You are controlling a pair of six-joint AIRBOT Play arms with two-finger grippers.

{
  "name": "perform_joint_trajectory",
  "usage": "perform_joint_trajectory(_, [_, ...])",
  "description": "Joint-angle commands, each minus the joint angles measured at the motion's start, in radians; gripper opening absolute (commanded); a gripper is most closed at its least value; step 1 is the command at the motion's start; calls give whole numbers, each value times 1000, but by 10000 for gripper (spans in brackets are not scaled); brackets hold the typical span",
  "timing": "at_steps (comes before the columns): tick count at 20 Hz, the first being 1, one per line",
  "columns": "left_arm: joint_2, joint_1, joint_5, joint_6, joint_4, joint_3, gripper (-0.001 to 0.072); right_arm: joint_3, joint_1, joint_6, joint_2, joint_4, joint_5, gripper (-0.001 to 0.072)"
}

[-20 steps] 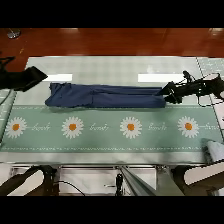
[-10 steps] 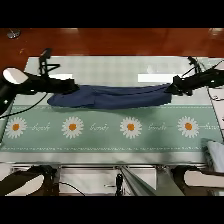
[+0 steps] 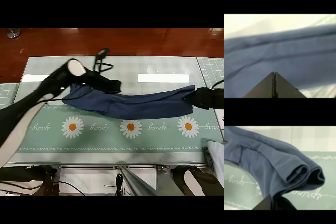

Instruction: Fold the shirts.

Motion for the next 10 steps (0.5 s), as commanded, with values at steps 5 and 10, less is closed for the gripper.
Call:
perform_joint_trajectory(5, [-259,-305,-113,-53,-111,168,23,-26,1,45,108,69,6,17])
perform_joint_trajectory(10, [-278,-333,-151,-16,-200,208,24,-26,2,44,103,68,-19,17])
